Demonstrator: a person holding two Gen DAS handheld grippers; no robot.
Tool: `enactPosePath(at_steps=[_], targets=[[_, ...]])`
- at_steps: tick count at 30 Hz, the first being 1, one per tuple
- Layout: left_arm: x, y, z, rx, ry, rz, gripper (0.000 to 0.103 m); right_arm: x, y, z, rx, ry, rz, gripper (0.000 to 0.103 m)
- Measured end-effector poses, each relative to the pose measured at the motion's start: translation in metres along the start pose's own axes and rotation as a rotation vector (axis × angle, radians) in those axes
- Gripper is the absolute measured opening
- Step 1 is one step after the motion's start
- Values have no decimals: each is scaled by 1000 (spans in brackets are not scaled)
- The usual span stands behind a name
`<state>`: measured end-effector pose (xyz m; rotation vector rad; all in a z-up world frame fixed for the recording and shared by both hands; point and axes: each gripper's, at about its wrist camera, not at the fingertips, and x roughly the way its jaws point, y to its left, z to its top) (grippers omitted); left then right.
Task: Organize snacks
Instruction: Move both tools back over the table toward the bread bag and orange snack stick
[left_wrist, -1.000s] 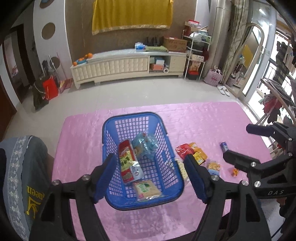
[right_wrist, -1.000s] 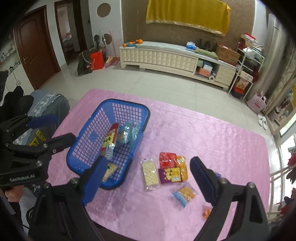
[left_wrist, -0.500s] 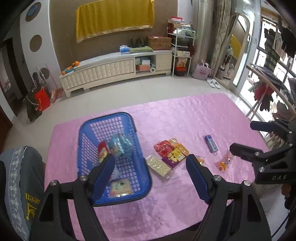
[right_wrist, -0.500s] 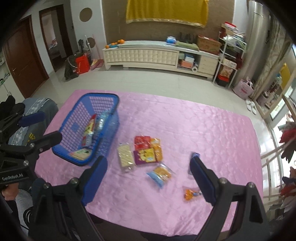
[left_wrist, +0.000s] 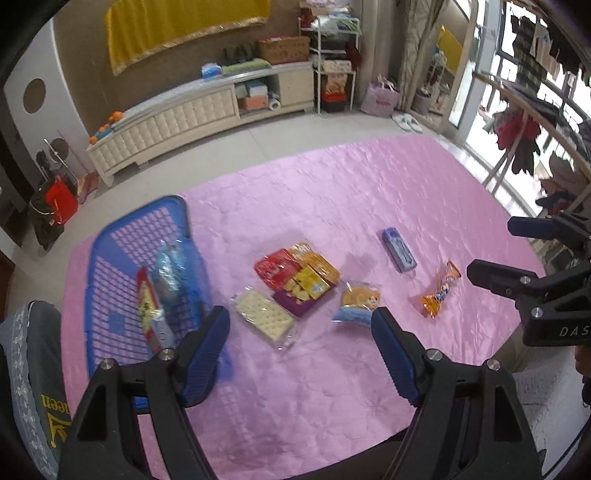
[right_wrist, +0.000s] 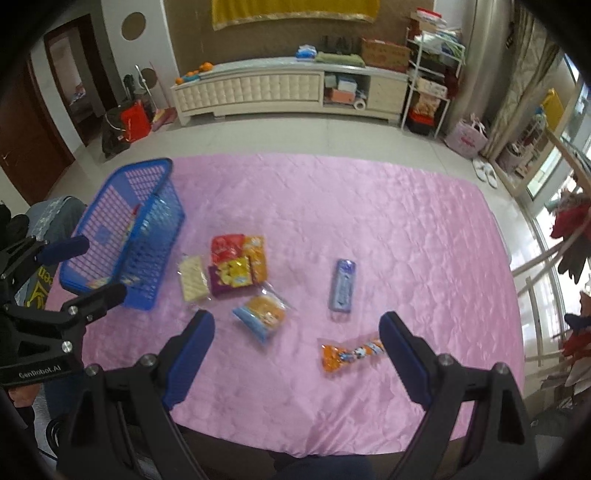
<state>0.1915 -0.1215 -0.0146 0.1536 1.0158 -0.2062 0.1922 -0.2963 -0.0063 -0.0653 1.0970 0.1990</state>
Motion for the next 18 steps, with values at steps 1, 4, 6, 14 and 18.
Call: enactPosePath(at_steps=[1,4,6,14,18], targets=[[5,-3,-1,5,6,-1,77,5,-4,-3,7,10,1,93],[26,-15,-1,24,32,-3,77,20,-19,-10,34,47,3,93],[42,-22,0,39,66,-3,77,30,-27,-15,49,70,7,93],[96,-41,3,73,166,-26,77,64,-52,-28,110,145,28,93],[124,-48,4,95,214,-41,77,82,-60,-32,136,178,42,93]])
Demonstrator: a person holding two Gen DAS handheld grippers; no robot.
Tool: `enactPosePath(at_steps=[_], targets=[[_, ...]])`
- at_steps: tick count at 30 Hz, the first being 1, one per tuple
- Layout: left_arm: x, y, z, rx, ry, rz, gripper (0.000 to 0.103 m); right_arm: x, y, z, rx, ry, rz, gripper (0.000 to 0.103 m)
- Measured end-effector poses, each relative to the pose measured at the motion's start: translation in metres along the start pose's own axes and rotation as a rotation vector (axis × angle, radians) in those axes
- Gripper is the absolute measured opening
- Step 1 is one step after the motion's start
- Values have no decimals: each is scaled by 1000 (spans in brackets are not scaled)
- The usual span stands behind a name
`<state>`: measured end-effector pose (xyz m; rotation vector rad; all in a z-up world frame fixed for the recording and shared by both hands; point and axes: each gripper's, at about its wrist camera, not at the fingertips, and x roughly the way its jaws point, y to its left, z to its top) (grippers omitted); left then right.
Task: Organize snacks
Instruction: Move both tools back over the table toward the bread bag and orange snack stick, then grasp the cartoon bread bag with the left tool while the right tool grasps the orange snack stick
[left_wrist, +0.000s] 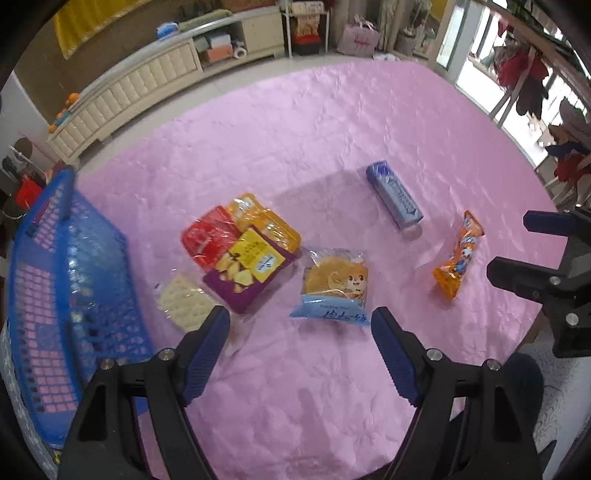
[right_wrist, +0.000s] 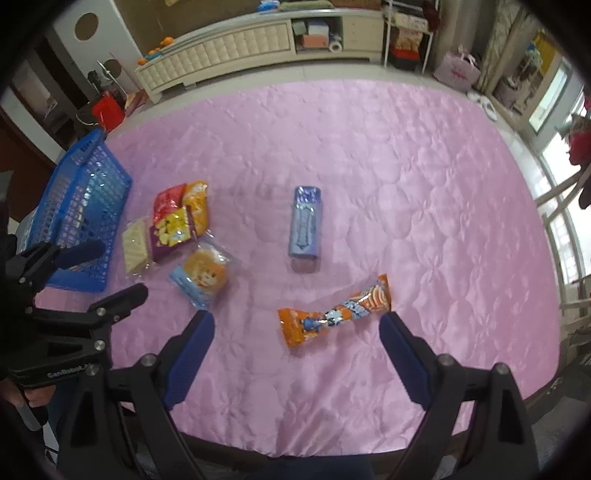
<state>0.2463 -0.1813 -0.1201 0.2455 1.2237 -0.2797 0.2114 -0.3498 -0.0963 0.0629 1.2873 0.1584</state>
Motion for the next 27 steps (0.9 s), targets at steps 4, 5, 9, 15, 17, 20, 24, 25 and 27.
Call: enactPosePath(at_steps=[4,5,9,15,17,20,24,25,27], targets=[[27,-5,7,34,39,23,77,16,-8,0,2,16,-18,93],[32,-5,9,36,47,18,77,20,-11,1,7,20,-17,93],[51,-10,17,55,77,16,77,29,-22,0,29,27,-12,93],[69,-25,22,82,90,-4,77,37,-40,-4,87,46,-4,93],[73,-28,23,88,102,0,76,38,-45,-5,107,54,-8,93],[71,-33,23,89,101,-52,51,36,-51,-9,129,57,-9,93],[64,-41,19,96,80,-18,47,34,-58,-13,182,58,6,93],[62,-41,17,81,76,-18,47,33,-61,-14,203,59,11,93],[58,-39,14,50,67,-37,46,31,-64,-15,227,62,7,93]])
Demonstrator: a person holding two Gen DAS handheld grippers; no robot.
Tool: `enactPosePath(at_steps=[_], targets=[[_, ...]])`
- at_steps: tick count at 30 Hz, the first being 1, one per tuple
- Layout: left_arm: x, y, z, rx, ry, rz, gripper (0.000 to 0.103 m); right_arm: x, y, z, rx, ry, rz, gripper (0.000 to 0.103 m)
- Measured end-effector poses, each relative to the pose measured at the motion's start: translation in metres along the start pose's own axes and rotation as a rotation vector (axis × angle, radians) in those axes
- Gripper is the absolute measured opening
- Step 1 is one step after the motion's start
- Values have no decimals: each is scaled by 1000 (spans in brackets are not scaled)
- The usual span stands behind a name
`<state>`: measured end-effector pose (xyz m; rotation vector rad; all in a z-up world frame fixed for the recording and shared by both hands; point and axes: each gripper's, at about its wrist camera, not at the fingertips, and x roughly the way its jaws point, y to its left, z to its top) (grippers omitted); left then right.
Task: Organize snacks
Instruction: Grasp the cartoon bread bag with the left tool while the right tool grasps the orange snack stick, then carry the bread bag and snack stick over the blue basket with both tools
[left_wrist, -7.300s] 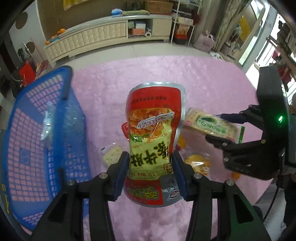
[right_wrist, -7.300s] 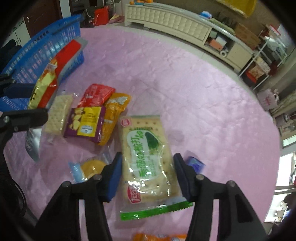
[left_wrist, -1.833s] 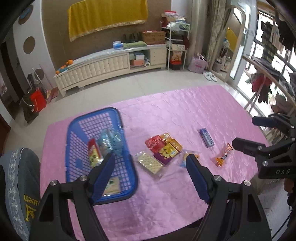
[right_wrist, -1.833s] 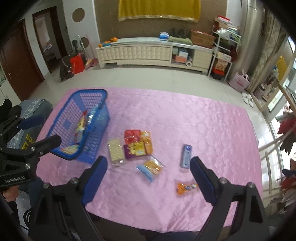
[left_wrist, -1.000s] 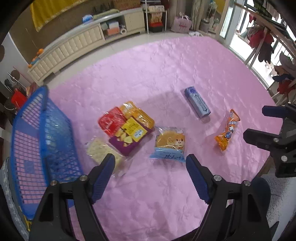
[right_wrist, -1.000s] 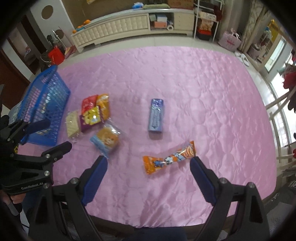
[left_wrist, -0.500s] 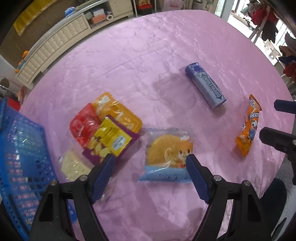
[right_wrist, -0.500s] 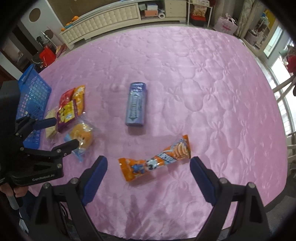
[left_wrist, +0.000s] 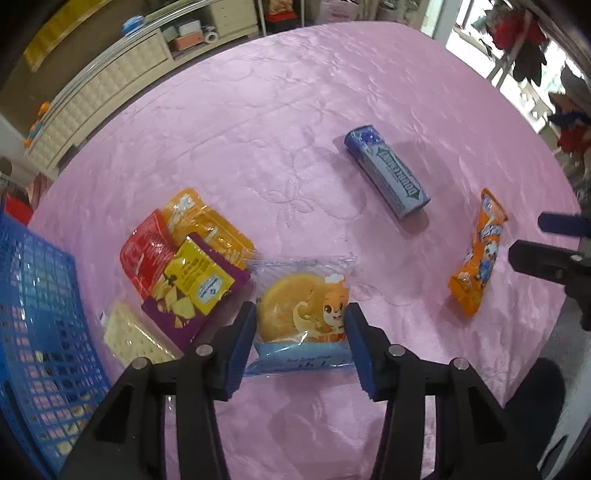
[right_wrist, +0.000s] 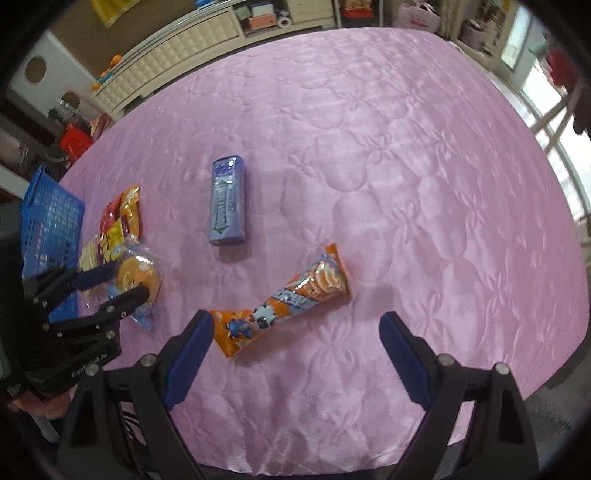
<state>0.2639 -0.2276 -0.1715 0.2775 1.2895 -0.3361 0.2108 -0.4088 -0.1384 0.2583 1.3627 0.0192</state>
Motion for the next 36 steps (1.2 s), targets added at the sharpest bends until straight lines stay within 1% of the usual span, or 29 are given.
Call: enactPosePath(at_steps=[4,6,9,11,14,16,17,18,19,21,23,24,25,27,31,36], targets=[[-13,7,-4,-27,-24,-13,46,-3,-3,1,43,-1,-2,93],[-19,9,-5,-37,-36,-14,46,-4,-6,2,95,-5,-54,93],[-30,14,-11,-44,-54,-12,46,2,-10,3,167,21,3,93],[-35,19,-12,-47,-64,-13,46,8,-8,3,187,45,15,93],[-37,33,-10,-64,-64,-26,46,14,-1,3,196,44,13,92],[-34,37,-9,-75,-60,-31,46,19,1,5,209,54,-1,85],[-32,40,-10,-78,-59,-27,46,22,3,7,220,56,-10,83],[-31,40,-10,-78,-59,-21,46,25,1,8,235,58,-24,77],[-29,41,-10,-76,-61,-14,46,28,0,10,243,60,-36,68],[-28,43,-11,-73,-67,-19,46,35,5,13,235,75,-54,58],[-27,46,-10,-75,-71,-30,46,37,9,15,213,72,-88,53],[-28,45,-11,-75,-74,-32,46,38,12,16,202,74,-90,42],[-28,45,-11,-76,-77,-34,46,39,17,17,192,76,-94,33],[-31,45,-13,-76,-84,-41,46,42,27,17,170,77,-85,30],[-42,45,-21,-76,-99,-57,46,38,47,9,121,66,-44,29],[-65,52,-32,-93,-124,-50,46,14,74,-3,66,21,-6,29]])
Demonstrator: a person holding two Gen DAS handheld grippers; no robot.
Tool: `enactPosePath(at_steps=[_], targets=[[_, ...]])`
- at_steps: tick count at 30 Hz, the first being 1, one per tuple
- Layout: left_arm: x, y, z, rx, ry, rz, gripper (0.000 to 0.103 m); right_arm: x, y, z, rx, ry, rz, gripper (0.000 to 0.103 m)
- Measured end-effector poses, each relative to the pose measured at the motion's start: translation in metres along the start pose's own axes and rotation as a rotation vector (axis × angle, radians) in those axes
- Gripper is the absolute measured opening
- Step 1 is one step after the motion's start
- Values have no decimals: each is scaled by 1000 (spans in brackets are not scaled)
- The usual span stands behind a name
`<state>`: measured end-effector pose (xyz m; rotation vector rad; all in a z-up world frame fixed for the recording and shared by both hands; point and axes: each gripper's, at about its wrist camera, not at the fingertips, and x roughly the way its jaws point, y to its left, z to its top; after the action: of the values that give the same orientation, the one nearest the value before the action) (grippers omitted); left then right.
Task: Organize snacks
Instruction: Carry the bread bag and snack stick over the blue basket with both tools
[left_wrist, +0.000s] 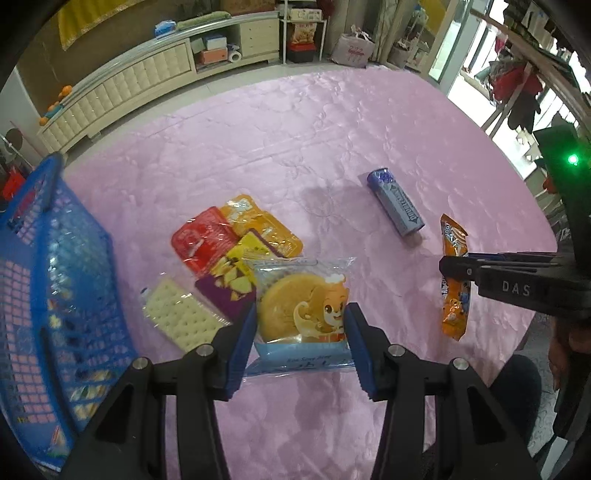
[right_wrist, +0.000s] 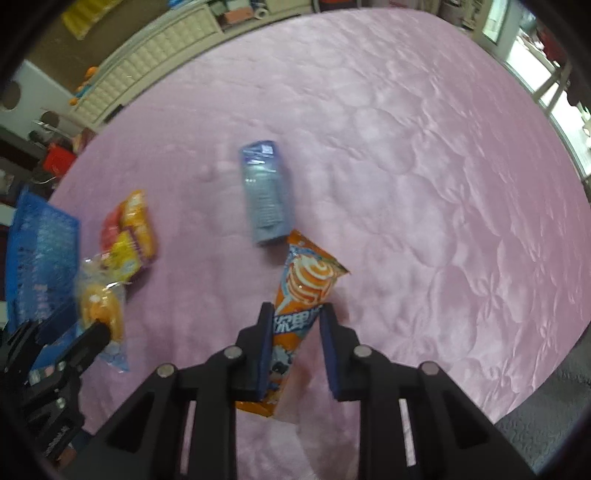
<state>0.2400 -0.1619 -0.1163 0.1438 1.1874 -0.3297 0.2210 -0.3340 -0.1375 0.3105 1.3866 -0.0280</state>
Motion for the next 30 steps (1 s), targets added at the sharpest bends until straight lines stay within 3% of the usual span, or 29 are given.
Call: enactPosePath(at_steps=[10,17,30], targets=[[-80,23,-16,-48,-124,8,46,-75,49,-22,-99,-118,73,29],[-131,47,-36,-68,-203,35,46,-105,94,-26,-170,-177,105,29],[-187,126,-66,-189,-260,136,46,-122,192,-34,-360,-220,180,29]])
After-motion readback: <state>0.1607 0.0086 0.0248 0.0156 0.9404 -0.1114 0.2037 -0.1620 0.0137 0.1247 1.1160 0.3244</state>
